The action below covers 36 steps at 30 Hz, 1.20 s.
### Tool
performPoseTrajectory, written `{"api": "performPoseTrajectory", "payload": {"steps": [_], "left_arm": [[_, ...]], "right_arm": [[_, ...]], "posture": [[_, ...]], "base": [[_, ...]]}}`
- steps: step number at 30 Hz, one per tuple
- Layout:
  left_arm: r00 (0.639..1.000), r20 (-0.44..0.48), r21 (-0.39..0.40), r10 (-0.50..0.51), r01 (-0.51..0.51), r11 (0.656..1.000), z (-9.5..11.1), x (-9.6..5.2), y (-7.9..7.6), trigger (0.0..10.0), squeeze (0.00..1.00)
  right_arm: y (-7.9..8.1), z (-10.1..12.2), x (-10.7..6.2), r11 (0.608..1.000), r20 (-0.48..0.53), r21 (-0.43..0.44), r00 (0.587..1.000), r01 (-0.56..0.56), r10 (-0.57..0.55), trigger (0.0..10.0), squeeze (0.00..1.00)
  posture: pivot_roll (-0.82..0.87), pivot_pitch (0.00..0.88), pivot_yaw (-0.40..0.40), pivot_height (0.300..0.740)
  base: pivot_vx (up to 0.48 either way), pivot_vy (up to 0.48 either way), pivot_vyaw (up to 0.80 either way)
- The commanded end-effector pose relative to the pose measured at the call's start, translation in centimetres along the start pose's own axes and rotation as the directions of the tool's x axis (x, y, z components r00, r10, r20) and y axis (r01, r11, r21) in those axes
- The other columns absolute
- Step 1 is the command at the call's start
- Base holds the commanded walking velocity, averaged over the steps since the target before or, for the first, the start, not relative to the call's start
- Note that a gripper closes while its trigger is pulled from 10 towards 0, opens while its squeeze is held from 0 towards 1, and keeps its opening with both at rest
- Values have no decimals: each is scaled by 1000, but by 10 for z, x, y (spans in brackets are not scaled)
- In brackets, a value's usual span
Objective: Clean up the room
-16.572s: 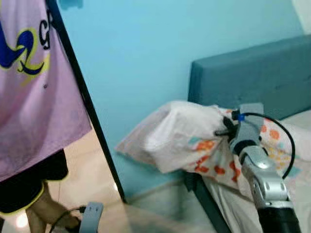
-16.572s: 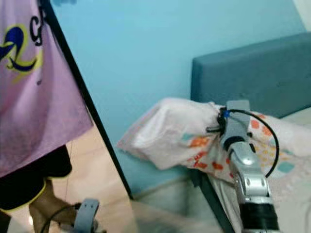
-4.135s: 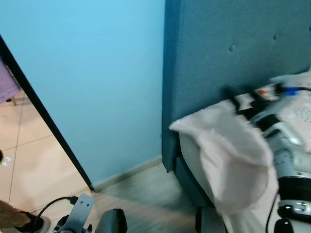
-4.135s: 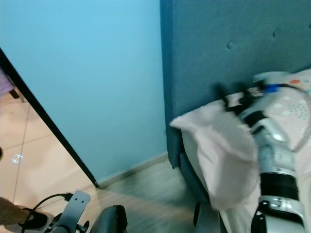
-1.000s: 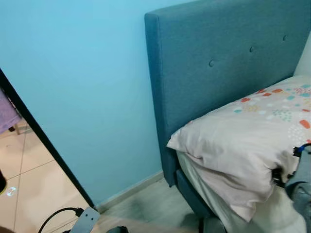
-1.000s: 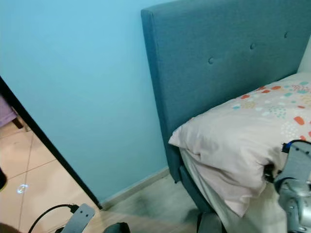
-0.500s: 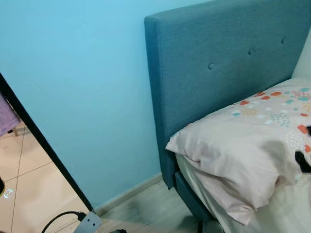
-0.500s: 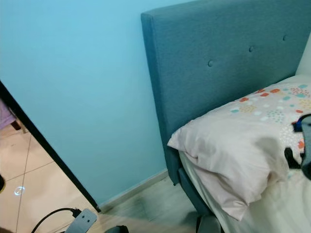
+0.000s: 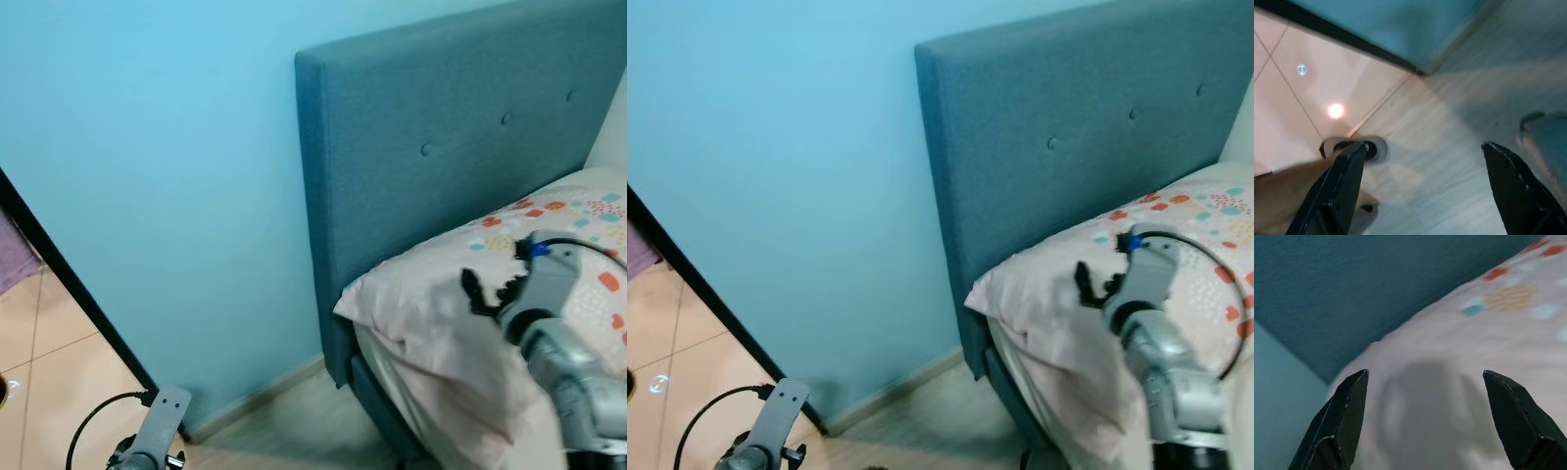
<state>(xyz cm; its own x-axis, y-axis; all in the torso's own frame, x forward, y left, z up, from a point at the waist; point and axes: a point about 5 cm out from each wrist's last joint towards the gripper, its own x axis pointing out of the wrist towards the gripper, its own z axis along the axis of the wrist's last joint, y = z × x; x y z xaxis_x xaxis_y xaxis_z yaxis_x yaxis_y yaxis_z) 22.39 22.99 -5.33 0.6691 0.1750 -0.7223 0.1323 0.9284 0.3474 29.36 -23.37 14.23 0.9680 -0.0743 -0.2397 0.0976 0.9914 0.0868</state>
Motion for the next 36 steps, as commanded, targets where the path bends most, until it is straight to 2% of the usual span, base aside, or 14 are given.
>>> {"api": "performPoseTrajectory", "payload": {"steps": [1,5,12,15,17,21,24,26,27,28,29,30,33,36], "left_arm": [[1000,-17,-23,6,-7,1000,-1,0,-1,10000,0],[999,-47,-37,1,-3,999,-5,0,-7,10000,0],[998,-63,-22,-11,9,1000,-11,-2,-10,10000,0],[995,-94,27,-42,44,999,-23,-5,-18,10000,0],[995,-94,27,-42,44,999,-23,-5,-18,10000,0],[990,-123,58,-63,71,996,-32,-7,-22,10000,0],[989,-128,62,-68,76,995,-34,-8,-23,10000,0],[988,-135,64,-74,83,994,-36,-8,-25,10000,0],[988,-135,64,-74,83,994,-36,-8,-25,10000,0],[987,-138,60,-76,85,995,-36,-9,-26,10000,0],[987,-138,60,-76,85,995,-36,-9,-26,10000,0],[987,-144,45,-78,85,995,-36,-9,-27,10000,0],[986,-147,34,-79,85,996,-36,-9,-28,10000,0],[982,-166,7,-91,94,996,-36,-9,-34,10000,0]], "right_arm": [[6,-5,3,1000,-10,-5,1000,-24,23,10000,0],[14,-22,7,999,-40,-17,998,-47,47,10000,0],[10,-26,8,999,-45,-25,998,-40,39,10000,0],[-3,-53,10,999,-110,-36,994,-1,-3,10000,0],[-3,-53,10,999,-110,-36,994,-1,-3,10000,0],[-19,-102,2,997,-237,-41,969,62,-70,10000,0],[-26,-118,-3,995,-288,-50,953,88,-99,10000,0],[-41,-155,-19,986,-402,-65,900,157,-170,10000,0],[-41,-155,-19,986,-402,-65,900,157,-170,10000,0],[-47,-172,-29,980,-462,-73,864,187,-199,10000,0],[-47,-172,-29,980,-462,-73,864,187,-199,10000,0],[-53,-190,-41,973,-521,-93,823,209,-226,10000,0],[-57,-202,-50,969,-561,-109,791,222,-245,10000,0],[-68,-244,-91,938,-691,-186,640,293,-337,10000,0]], "posture": [[-42,0,73,631],[-43,0,68,646],[-46,0,64,656],[-53,0,60,671],[-53,0,60,671],[-53,0,59,691],[-54,0,57,696],[-55,0,51,706],[-55,0,51,706],[-56,0,46,711],[-56,0,46,711],[-58,0,40,716],[-58,0,40,721],[-65,0,38,726]], "base": [[0,0,0],[-405,0,0],[-343,0,0],[0,0,0],[0,0,0],[0,0,0],[0,0,0],[0,0,0],[0,0,0],[0,0,0],[0,0,0],[0,0,0],[0,0,0],[-106,0,0]]}}
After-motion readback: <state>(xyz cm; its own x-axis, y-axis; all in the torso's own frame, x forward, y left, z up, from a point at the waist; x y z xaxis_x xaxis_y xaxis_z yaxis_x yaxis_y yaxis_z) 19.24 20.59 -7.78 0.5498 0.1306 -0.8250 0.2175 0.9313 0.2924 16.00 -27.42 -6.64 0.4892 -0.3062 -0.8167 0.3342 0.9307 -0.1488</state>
